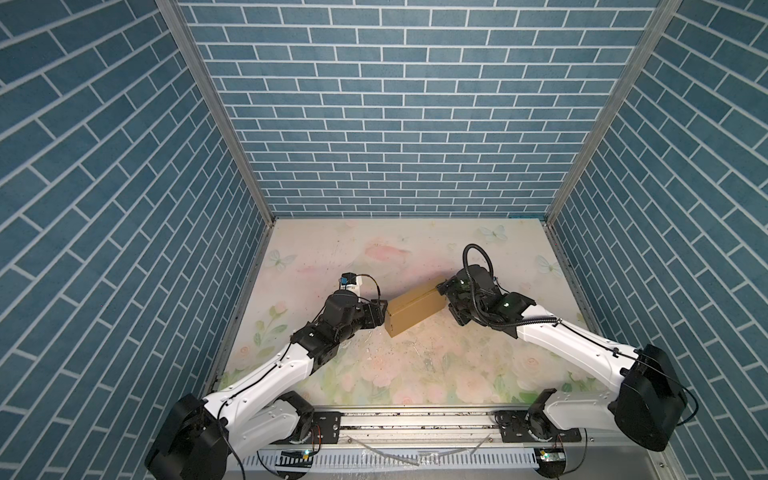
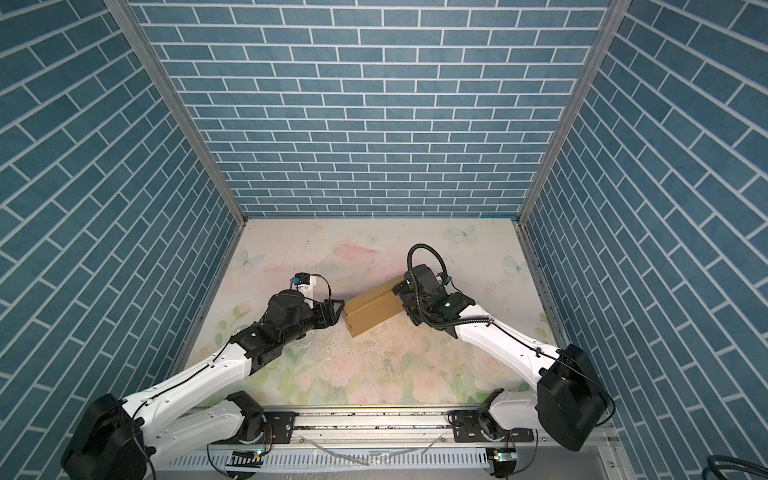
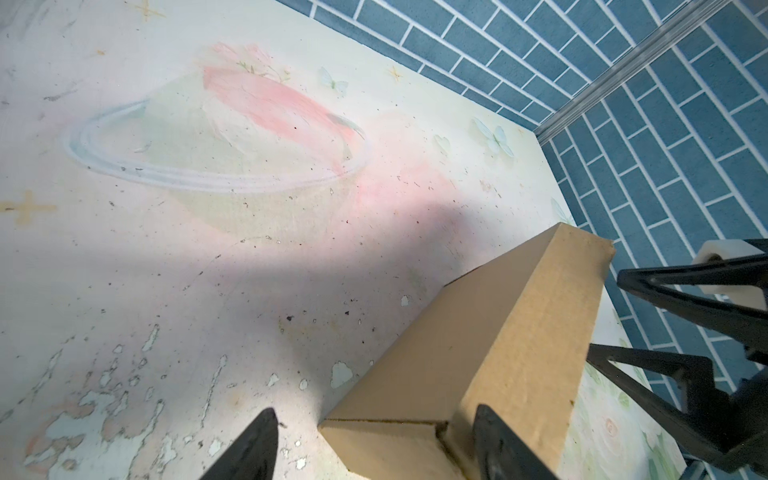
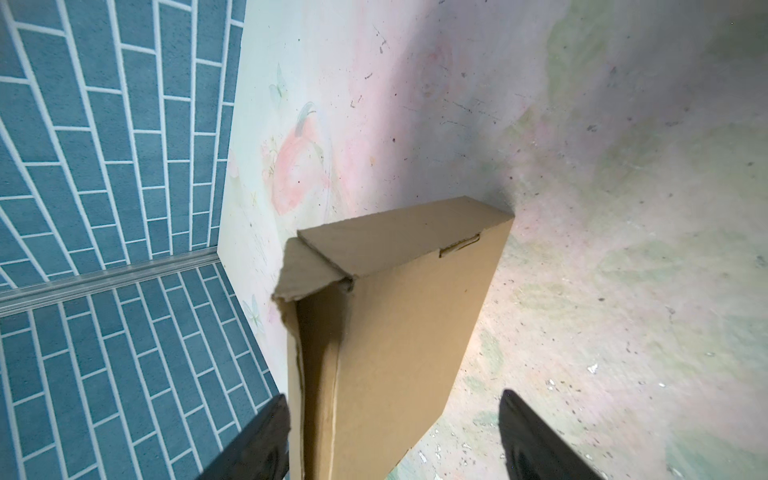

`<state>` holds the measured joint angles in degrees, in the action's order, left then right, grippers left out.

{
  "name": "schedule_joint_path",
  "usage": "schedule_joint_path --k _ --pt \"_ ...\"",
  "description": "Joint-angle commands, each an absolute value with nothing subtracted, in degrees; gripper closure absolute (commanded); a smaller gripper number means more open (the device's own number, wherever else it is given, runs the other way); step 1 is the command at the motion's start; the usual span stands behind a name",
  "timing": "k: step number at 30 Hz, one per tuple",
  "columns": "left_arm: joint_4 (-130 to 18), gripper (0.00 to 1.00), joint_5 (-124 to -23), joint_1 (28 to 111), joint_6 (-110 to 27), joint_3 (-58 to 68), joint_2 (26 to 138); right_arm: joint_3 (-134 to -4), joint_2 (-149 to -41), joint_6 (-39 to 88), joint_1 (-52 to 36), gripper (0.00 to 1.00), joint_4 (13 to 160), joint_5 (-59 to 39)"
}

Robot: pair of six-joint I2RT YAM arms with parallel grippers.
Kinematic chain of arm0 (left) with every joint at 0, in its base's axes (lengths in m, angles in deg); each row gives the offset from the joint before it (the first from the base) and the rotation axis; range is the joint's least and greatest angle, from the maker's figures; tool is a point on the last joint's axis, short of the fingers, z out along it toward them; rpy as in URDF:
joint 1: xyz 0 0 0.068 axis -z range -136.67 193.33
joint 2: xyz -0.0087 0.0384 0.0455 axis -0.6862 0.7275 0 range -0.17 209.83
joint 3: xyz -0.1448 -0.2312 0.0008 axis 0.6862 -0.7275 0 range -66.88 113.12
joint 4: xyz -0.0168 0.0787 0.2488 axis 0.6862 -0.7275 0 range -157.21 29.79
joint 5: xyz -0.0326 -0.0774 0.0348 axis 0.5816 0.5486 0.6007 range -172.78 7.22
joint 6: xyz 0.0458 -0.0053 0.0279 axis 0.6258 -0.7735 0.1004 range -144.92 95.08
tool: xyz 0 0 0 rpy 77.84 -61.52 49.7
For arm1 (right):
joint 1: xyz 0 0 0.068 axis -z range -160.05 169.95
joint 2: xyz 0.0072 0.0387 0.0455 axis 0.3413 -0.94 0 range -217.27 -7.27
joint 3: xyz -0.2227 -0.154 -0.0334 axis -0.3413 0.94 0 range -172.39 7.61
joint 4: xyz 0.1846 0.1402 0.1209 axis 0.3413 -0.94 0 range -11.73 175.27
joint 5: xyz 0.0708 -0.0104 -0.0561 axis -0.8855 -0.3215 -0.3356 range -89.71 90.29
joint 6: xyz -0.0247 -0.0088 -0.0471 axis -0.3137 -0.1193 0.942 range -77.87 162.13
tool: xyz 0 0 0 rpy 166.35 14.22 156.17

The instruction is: Fold the paper box

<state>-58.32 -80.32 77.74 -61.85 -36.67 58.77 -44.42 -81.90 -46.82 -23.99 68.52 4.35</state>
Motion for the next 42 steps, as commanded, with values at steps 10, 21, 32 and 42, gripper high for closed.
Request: schedule_joint_path --k 10,21,32,42 --pt "-67.92 0.25 -81.76 74.33 -62.74 -30.61 56.1 -49.09 -76.55 -25.57 -15.98 0.25 62.72 -1.69" --pt "-82.48 0.31 -81.54 72.69 -66.0 -22.89 53.73 -66.58 -88.17 6.7 -4.06 0.41 50.09 -21.84" --pt "-89.78 0.37 -78.81 73.41 -77.25 -24.63 49.38 -76.3 -102.38 24.13 1.83 0.47 44.2 -42.54" --pt "-75.09 0.31 -73.79 74.32 -82.93 -33.56 50.56 -77.43 -106.73 29.79 1.94 0.49 43.27 -46.79"
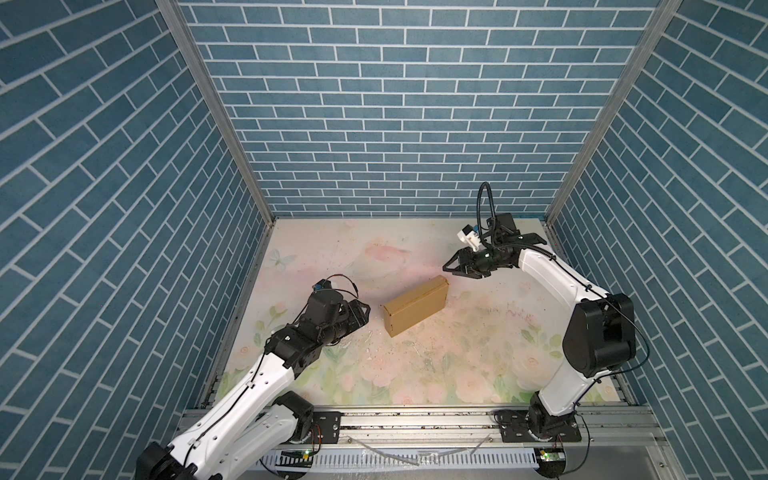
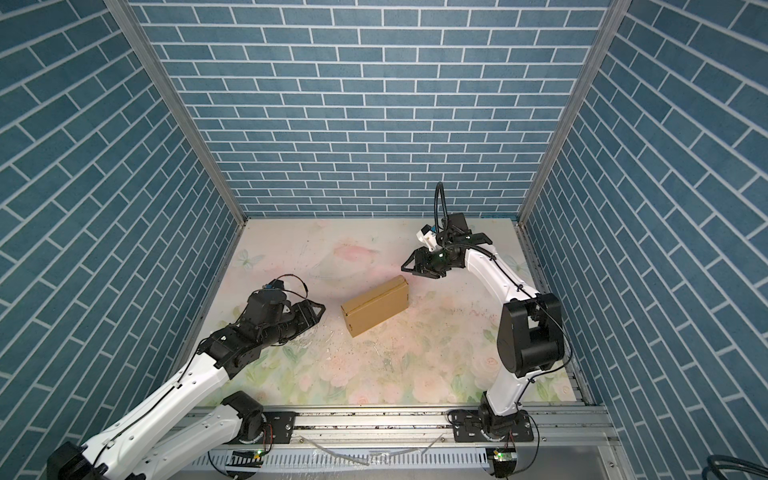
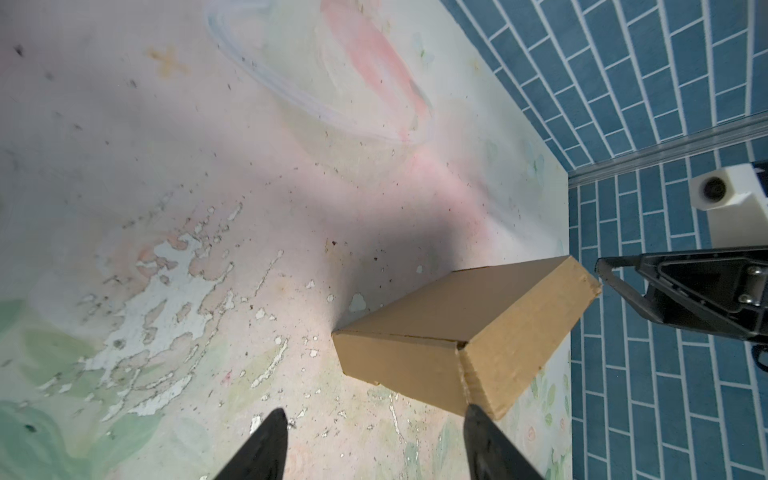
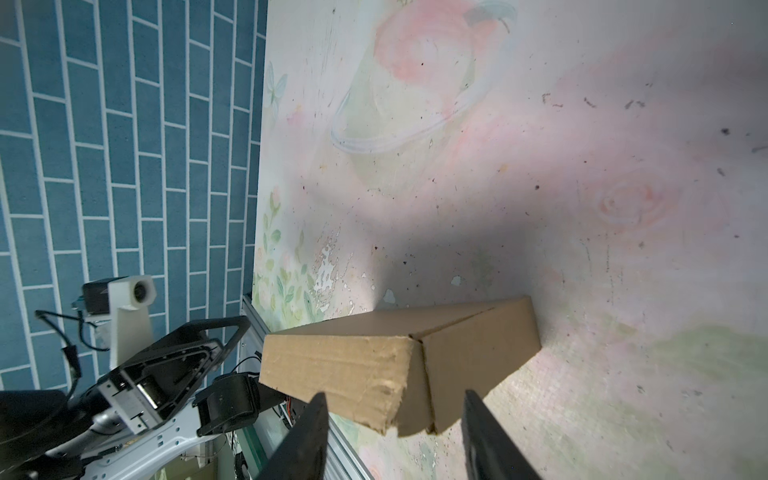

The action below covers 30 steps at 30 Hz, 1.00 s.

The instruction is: Fold the paper box

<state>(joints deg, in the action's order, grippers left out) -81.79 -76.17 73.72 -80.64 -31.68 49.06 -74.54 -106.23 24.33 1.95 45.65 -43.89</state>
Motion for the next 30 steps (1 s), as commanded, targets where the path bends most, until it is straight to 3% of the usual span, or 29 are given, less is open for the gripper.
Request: schedule_joint_path --k 1,14,30 --pt "-73.83 0.3 -73.75 74.55 -83.01 -33.9 51.19 -77.39 -106.81 30.02 1.94 0.49 43.09 -46.82" --pt "-61.29 0.29 -71.82 75.09 -83.37 -34.97 57.49 -77.02 -107.91 33.38 1.76 0.52 41.62 -47.95" --pt "-60.21 0.31 -71.11 76.7 -83.64 -35.27 60.63 -74.51 -107.08 34.52 0.91 0.56 41.85 -47.05"
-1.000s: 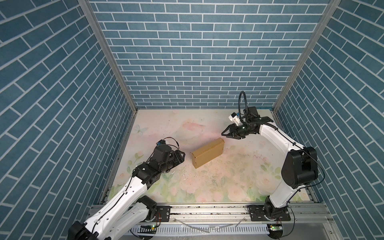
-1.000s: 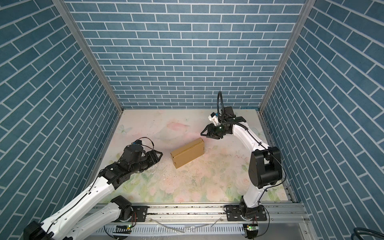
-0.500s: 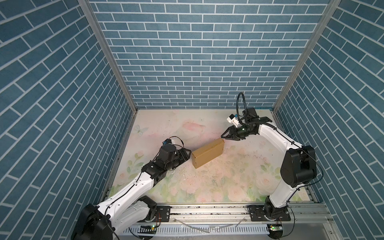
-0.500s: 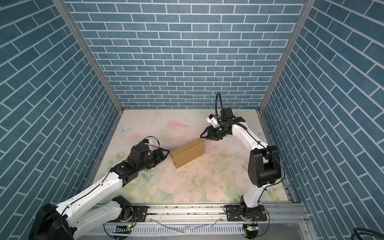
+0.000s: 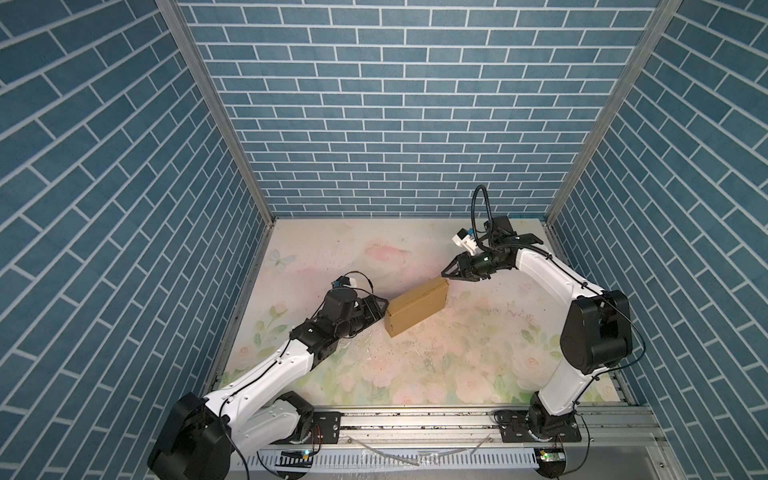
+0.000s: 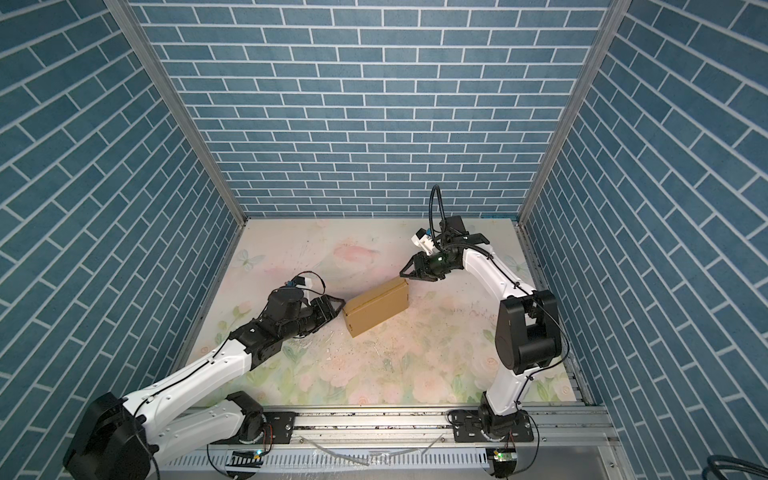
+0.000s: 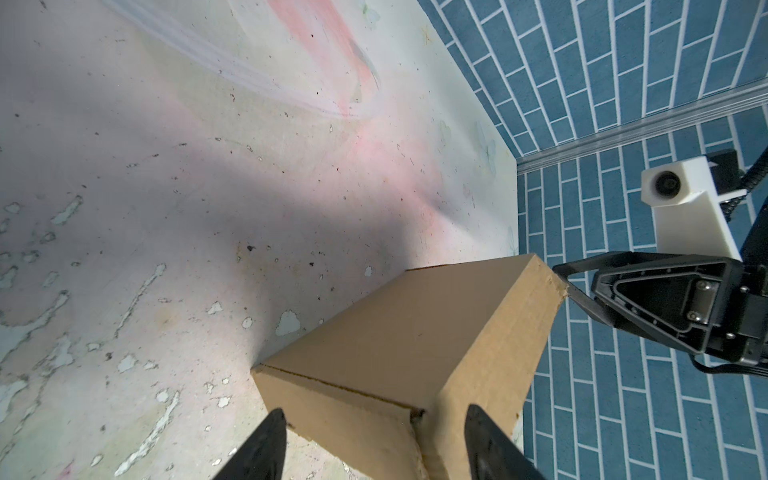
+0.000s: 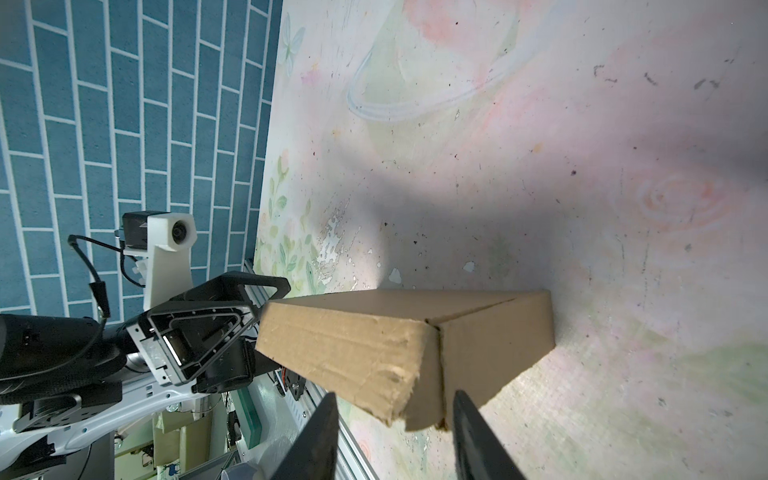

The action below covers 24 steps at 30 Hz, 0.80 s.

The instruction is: Fold the paper box

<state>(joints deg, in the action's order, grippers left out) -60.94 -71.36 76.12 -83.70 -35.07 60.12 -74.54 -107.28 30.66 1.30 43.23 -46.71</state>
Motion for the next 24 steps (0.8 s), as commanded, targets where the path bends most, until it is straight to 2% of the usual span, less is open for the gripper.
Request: schedule_joint_path --k 1,24 --pt "-60.21 0.32 -71.14 76.72 -83.63 -35.17 60.72 -74.27 -107.04 34.57 0.96 0.56 41.85 -46.8" --pt "-60.91 0.32 -72.52 77.14 -83.54 -37.52 61.02 -71.31 -108.9 34.53 0.77 0.6 44.06 -45.54"
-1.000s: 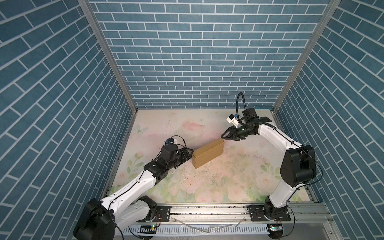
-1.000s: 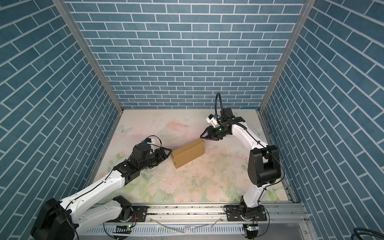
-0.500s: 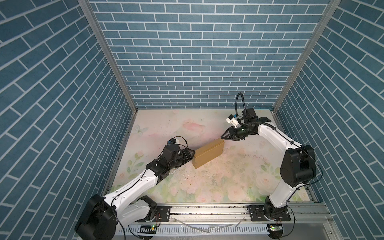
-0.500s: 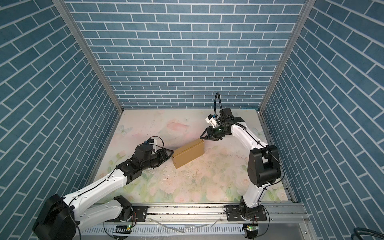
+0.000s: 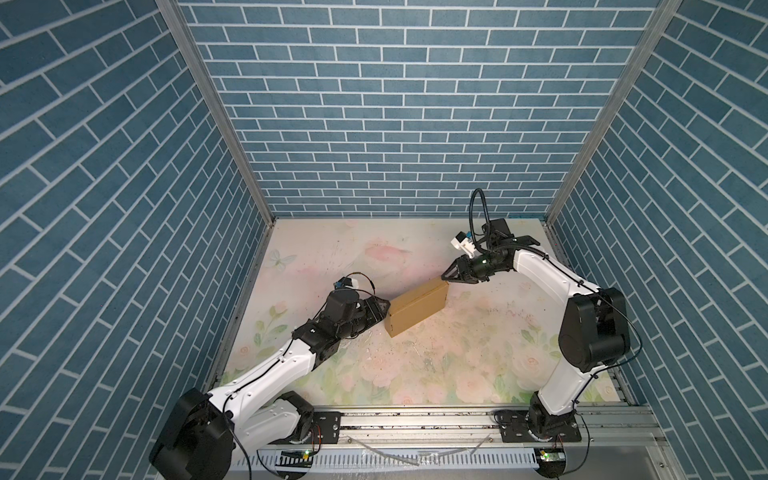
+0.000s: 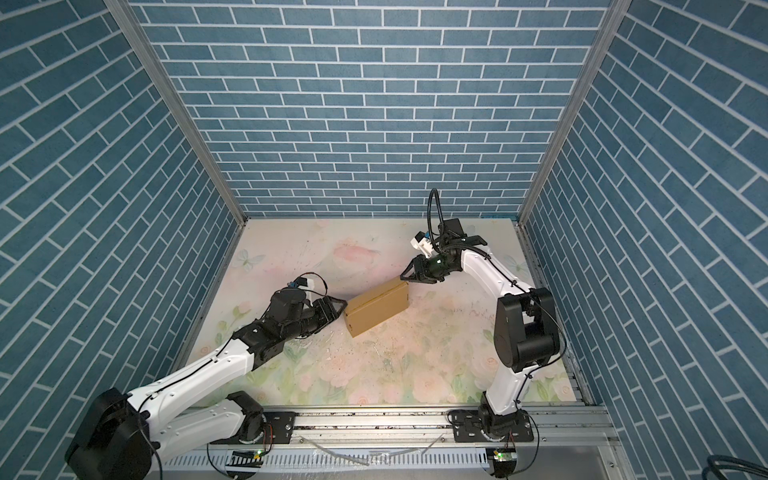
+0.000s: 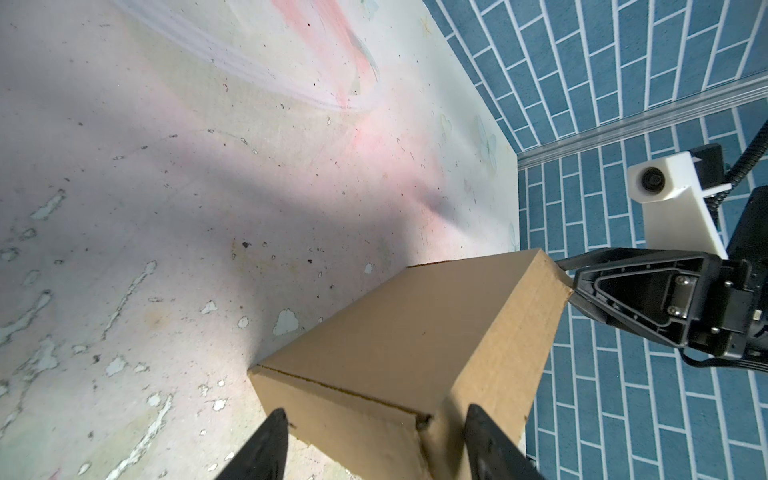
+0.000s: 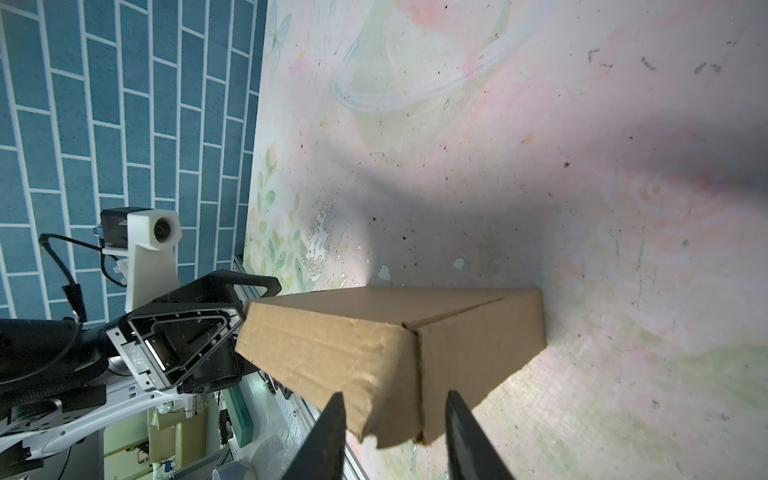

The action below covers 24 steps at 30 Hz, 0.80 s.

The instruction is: Fold the paper box

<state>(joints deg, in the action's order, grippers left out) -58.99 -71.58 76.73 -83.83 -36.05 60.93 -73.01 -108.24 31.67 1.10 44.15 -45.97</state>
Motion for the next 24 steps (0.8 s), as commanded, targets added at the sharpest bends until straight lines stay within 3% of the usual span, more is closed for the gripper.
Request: schedule_joint_path --k 1,24 --pt "-60.91 0.32 -72.46 77.14 -83.56 -37.47 61.15 -71.09 -108.87 34.56 0.75 0.61 44.05 -45.55" --pt "-61.07 0.33 -73.07 77.18 -83.44 -38.24 61.45 -67.45 -109.2 34.02 0.69 0.7 46.52 -45.32"
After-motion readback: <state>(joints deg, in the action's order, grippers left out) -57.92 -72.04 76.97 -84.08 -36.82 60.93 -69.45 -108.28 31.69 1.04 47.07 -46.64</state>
